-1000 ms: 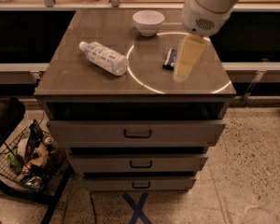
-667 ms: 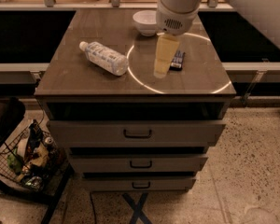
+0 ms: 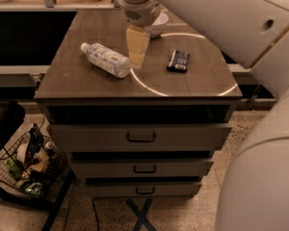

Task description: Place blue plastic bottle upright

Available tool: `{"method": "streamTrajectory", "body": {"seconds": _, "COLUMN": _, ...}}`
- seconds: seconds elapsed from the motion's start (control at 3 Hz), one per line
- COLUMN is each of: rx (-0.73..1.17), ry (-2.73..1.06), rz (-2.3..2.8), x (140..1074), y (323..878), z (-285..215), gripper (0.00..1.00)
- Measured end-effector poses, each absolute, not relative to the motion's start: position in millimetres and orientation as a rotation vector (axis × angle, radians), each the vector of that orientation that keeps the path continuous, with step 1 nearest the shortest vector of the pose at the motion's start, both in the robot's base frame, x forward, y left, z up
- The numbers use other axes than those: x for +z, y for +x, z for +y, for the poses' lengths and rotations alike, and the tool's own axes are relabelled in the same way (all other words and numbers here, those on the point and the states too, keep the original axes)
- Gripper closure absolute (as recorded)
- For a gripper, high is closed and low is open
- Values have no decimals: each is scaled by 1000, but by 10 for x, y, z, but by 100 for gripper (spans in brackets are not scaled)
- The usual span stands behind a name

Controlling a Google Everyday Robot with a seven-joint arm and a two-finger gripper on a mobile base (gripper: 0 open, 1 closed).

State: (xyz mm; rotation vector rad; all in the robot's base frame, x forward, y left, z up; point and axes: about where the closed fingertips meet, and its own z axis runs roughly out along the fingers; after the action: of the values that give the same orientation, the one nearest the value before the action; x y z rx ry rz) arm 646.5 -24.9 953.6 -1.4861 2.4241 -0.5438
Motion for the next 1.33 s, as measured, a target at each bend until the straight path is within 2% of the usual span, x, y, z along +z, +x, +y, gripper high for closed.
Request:
{"method": "streamTrajectory", "body": {"seconds": 0.67, "rx": -468, "ry": -1466, "rz": 2433, "x": 9457, "y": 6508, "z": -21, "gripper": 0}}
{"method": "streamTrajectory", "body": {"seconds": 1.33, "rx": -248, "ry": -1414, "rz": 2500, "x": 9311, "y": 6573, "z": 473, "gripper": 0}}
